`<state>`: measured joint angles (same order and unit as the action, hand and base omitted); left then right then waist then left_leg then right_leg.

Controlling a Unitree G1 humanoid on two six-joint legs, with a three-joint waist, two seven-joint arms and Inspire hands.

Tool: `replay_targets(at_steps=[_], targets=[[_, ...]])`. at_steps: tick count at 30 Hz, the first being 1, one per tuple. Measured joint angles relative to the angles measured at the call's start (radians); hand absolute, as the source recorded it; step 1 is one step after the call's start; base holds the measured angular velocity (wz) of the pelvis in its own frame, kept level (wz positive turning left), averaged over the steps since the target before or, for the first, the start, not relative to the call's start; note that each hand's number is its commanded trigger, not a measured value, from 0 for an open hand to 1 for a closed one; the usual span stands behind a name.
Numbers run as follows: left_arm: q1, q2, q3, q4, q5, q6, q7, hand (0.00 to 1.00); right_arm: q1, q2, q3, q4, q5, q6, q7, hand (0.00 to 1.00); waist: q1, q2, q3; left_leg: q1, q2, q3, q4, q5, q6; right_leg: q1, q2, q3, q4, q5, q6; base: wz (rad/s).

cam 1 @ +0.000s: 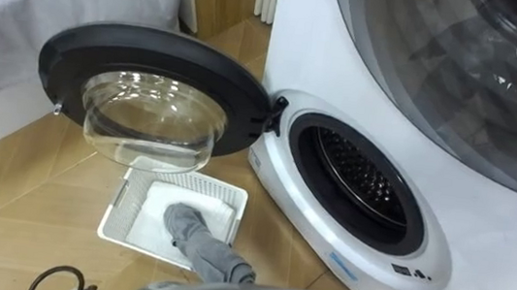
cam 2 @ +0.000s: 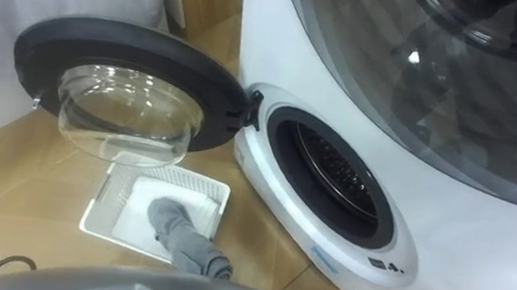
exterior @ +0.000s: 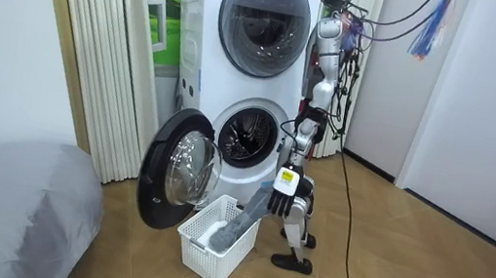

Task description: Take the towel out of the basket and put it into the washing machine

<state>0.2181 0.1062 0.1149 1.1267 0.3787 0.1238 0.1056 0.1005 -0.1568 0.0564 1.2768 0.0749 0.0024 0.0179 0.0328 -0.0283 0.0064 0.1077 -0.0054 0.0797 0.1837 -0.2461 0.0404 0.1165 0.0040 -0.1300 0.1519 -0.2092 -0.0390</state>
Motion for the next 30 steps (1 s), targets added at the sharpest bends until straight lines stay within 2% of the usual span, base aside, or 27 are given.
replay_targets(at_steps=[3, 6, 11, 13, 15, 19, 20, 22, 25, 27, 30], targets=[[0.0, 0.0, 0.0, -0.025, 0.031, -0.002, 0.001, 0.0, 0.002, -0.003, 0.0, -0.007, 0.0, -0.002, 0.006, 0.0, 0.0, -0.001, -0.0043, -0.016, -0.001, 0.0, 0.004, 0.0, 0.0, -0.015, -0.001, -0.001, 0.001, 0.0, 0.0, 0.0], [-0.007, 0.0, -0.001, -0.047, 0.066, -0.008, 0.019, 0.0, 0.003, -0.003, 0.003, -0.007, 0.0, -0.013, 0.006, 0.0, -0.002, 0.0, -0.0049, -0.018, -0.001, 0.0, 0.006, 0.001, 0.0, -0.016, -0.001, -0.001, 0.001, 0.0, 0.0, 0.0], [-0.037, 0.002, -0.008, -0.078, 0.067, -0.057, 0.068, 0.0, -0.003, -0.004, 0.01, -0.006, 0.0, -0.033, 0.003, 0.0, -0.005, -0.001, -0.0052, -0.03, -0.001, -0.001, 0.006, 0.001, 0.0, -0.024, -0.002, -0.01, 0.001, 0.0, 0.0, 0.02], [-0.049, 0.004, -0.024, -0.096, 0.067, -0.075, 0.083, 0.0, -0.008, -0.003, 0.01, -0.006, -0.001, -0.037, 0.003, 0.0, -0.007, -0.002, -0.0083, -0.047, -0.001, -0.002, 0.012, 0.001, 0.0, -0.042, -0.003, -0.009, 0.006, 0.001, -0.001, 0.0], [-0.078, 0.008, -0.06, -0.099, 0.066, -0.105, 0.099, 0.0, -0.022, -0.006, 0.011, -0.006, -0.001, -0.038, 0.0, 0.0, -0.007, 0.001, -0.0067, -0.077, 0.0, -0.001, 0.02, 0.001, 0.001, -0.069, -0.004, -0.01, 0.021, 0.003, -0.001, 0.0], [-0.145, 0.01, -0.112, -0.061, 0.064, -0.131, 0.11, 0.0, -0.055, -0.012, 0.042, -0.001, -0.004, -0.038, -0.005, 0.0, -0.013, 0.01, -0.0049, -0.113, 0.0, 0.002, 0.024, 0.005, 0.004, -0.117, -0.005, -0.009, 0.033, 0.006, 0.0, -0.02], [-0.175, 0.009, -0.127, -0.038, 0.065, -0.147, 0.111, 0.0, -0.073, -0.011, 0.043, 0.001, -0.006, -0.042, -0.004, 0.0, -0.016, 0.012, -0.004, -0.137, 0.0, 0.004, 0.03, 0.007, 0.005, -0.141, -0.006, -0.01, 0.041, 0.007, -0.001, 0.0], [-0.218, 0.002, -0.153, 0.007, 0.067, -0.168, 0.116, 0.0, -0.111, -0.011, 0.052, 0.014, -0.025, -0.056, -0.005, 0.0, -0.028, 0.016, -0.0009, -0.178, 0.002, 0.004, 0.05, 0.007, 0.005, -0.181, -0.007, -0.007, 0.06, 0.01, -0.001, -0.03], [-0.285, -0.005, -0.211, 0.06, 0.066, -0.177, 0.122, 0.0, -0.189, -0.002, 0.065, 0.055, -0.038, -0.075, -0.011, 0.0, -0.054, 0.026, 0.0111, -0.244, -0.003, 0.005, 0.055, 0.024, 0.01, -0.262, -0.015, -0.004, 0.103, 0.01, -0.001, -0.01], [-0.348, -0.021, -0.242, 0.101, 0.063, -0.187, 0.129, 0.0, -0.242, 0.021, 0.091, 0.065, -0.037, -0.076, -0.023, 0.0, -0.057, 0.029, 0.0236, -0.294, -0.005, 0.016, 0.056, 0.035, 0.011, -0.329, -0.019, 0.008, 0.136, 0.01, -0.001, -0.08], [-0.417, -0.045, -0.26, 0.15, 0.07, -0.214, 0.131, 0.0, -0.289, 0.056, 0.121, 0.078, -0.053, -0.079, -0.017, 0.0, -0.069, 0.028, 0.0308, -0.355, -0.006, 0.016, 0.078, 0.038, 0.011, -0.39, -0.021, 0.015, 0.153, 0.011, -0.003, -0.05]])
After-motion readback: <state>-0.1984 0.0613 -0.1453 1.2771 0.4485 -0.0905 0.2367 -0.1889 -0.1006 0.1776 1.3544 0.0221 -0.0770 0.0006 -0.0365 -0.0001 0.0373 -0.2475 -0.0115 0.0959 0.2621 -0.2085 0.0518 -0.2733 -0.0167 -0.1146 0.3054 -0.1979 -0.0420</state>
